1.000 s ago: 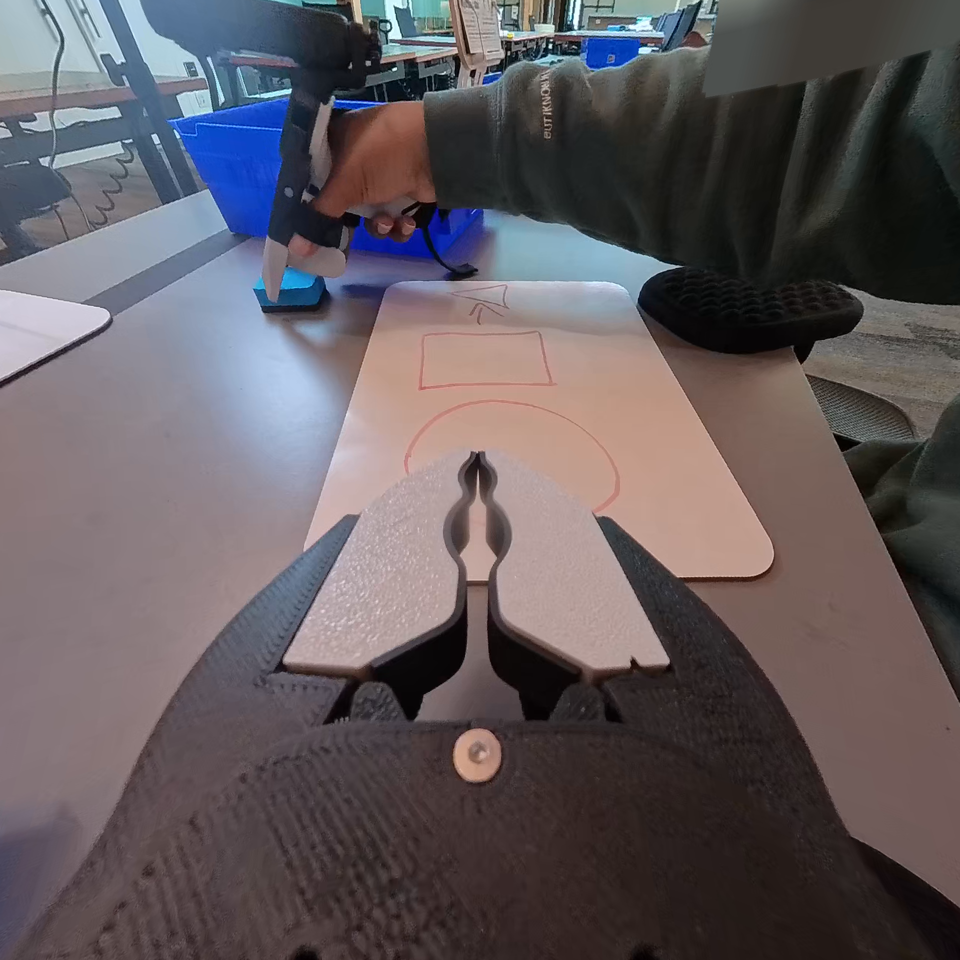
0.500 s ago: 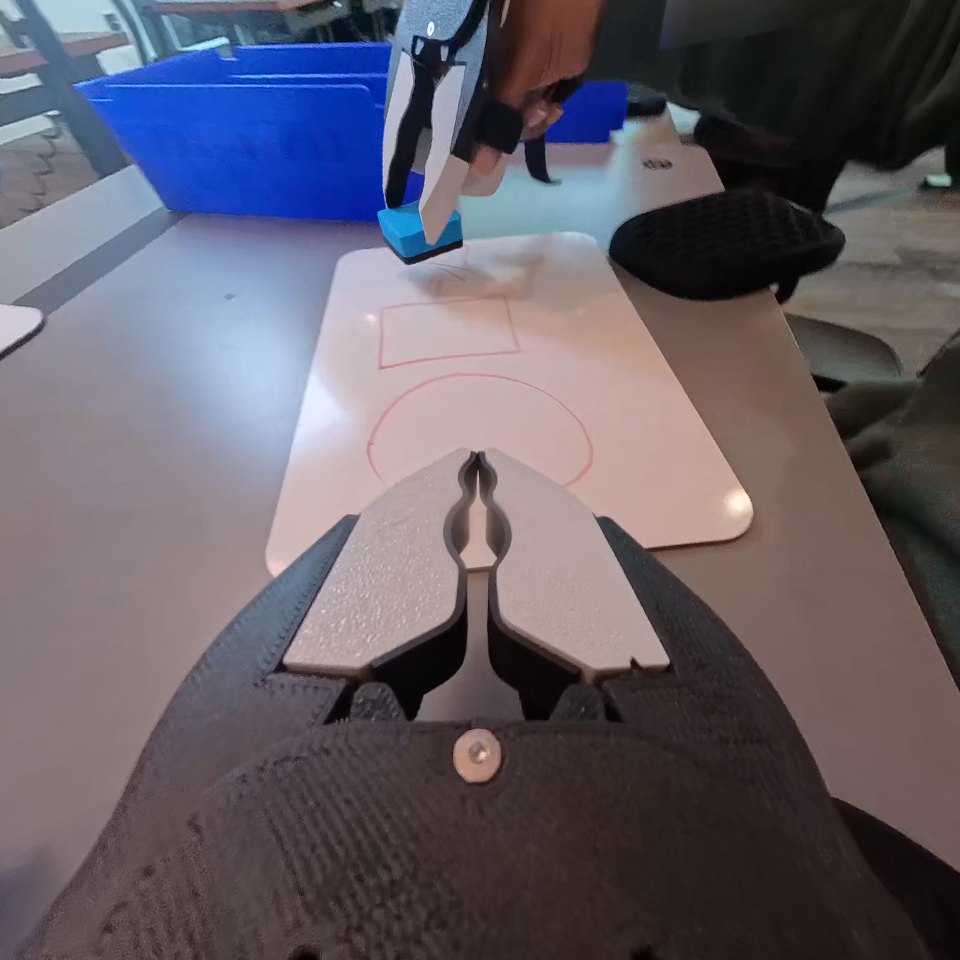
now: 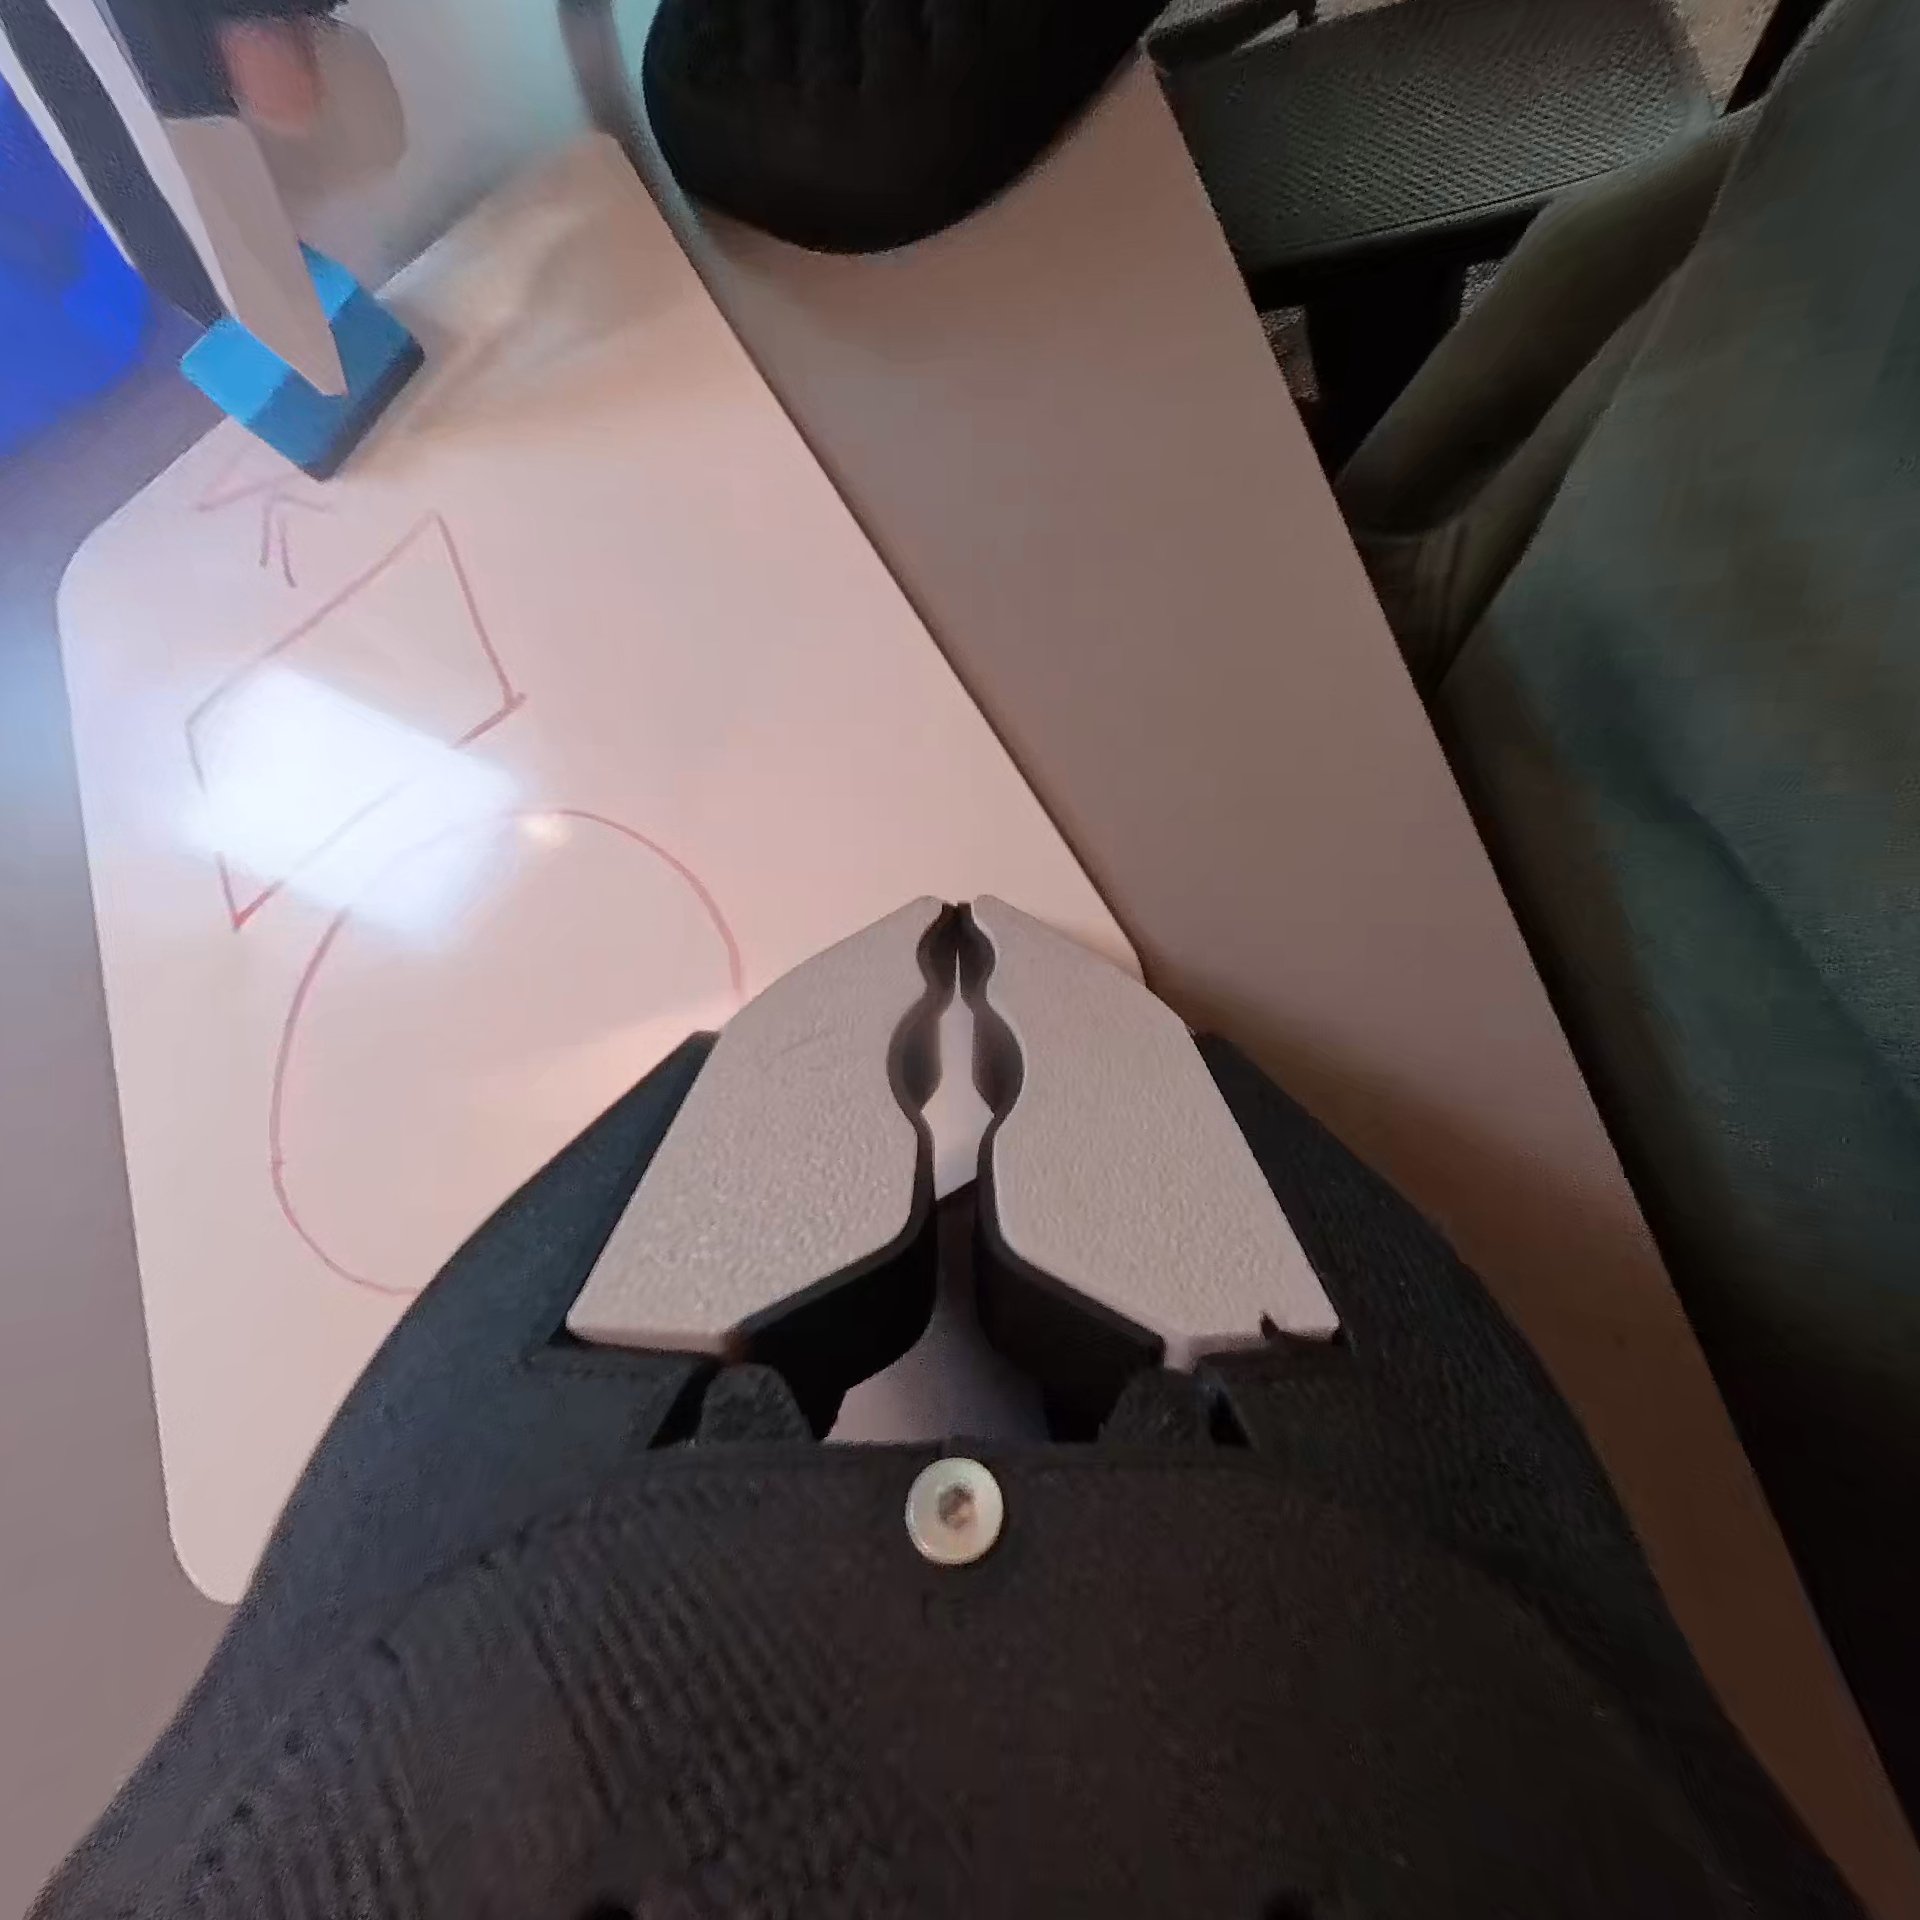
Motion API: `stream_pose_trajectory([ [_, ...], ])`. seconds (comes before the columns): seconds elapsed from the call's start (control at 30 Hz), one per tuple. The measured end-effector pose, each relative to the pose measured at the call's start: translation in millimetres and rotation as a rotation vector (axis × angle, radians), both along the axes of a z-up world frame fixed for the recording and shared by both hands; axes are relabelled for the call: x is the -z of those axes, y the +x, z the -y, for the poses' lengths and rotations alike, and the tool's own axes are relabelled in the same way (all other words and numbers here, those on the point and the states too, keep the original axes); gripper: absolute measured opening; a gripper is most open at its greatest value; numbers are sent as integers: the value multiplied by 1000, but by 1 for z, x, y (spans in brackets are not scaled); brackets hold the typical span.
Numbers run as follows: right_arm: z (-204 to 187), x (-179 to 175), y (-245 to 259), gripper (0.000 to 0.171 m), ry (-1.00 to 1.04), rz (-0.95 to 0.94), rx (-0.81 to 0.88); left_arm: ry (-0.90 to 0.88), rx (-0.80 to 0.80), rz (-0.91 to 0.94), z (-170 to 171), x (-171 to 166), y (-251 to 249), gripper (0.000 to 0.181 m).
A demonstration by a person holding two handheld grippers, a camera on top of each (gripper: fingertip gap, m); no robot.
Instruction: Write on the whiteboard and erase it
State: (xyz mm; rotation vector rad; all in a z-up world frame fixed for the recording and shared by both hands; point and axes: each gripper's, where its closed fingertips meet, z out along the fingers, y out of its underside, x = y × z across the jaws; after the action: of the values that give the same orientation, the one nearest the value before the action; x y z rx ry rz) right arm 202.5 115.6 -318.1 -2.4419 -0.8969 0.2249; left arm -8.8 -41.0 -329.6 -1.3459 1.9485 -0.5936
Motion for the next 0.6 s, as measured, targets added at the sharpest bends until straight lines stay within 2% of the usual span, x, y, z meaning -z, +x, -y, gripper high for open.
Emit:
stream_pose_trajectory([
  [0.17, 3, 5, 1, 50, -16, 14, -19, 26, -7, -51, -2, 1, 0, 0],
  [0.37, -26, 4, -25, 50, 28, -30, -18, 32, 2, -53, -6, 2, 0, 1],
  [0.47, 4, 5, -51, 50, -13, 10, -159, 19, 1, -54, -7, 2, -2, 1],
  [0.53, 5, 5, -39, 50, -53, 53, -157, 34, 7, -56, -7, 2, -2, 1],
  [0.6, -25, 5, -13, 50, -50, 73, -47, 54, 14, -61, -7, 2, -2, 1],
])
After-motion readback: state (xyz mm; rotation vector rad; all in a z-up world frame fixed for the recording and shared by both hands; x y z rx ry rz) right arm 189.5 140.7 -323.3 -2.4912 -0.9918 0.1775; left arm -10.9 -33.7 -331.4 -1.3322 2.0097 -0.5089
